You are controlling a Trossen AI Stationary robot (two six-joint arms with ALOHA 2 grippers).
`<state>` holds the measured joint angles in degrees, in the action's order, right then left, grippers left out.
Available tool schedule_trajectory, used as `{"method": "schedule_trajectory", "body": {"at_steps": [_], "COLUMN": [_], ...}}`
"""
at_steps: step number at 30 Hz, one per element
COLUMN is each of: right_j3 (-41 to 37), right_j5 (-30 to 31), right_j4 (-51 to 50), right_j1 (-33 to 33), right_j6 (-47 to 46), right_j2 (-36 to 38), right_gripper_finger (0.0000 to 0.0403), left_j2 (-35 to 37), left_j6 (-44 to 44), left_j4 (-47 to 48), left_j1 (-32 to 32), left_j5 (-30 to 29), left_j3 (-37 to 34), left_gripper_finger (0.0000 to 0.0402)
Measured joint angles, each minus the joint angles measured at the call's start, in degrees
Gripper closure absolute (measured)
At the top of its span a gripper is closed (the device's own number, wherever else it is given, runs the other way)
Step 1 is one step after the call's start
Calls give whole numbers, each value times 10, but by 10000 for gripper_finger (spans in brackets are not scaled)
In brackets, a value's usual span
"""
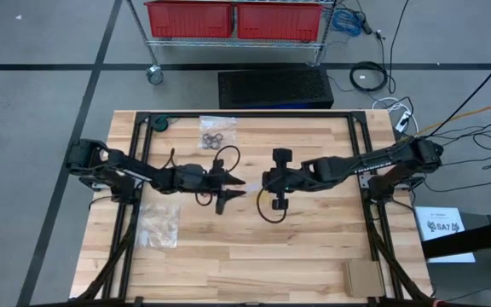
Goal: Sort rubber bands
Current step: Close the bottom right transparent zip bag
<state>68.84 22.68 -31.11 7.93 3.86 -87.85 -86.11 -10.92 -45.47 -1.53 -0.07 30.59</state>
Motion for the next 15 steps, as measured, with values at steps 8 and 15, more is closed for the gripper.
{"method": "schedule_trajectory", "body": {"at_steps": [8,15], "right_j3": [0,0], "right_j5": [1,1], "right_j4": [-1,10], "right_j1": [1,1], "right_j6": [-4,-3], "right_j2": [3,3], "right_gripper_finger": [403,403], "left_j2": [0,0], "left_j6": [9,9], "left_j4": [-2,0], "left_j1": [-1,0], "left_j5": [-1,-40], "left_j3": [0,0], "left_gripper_finger": [228,249]}}
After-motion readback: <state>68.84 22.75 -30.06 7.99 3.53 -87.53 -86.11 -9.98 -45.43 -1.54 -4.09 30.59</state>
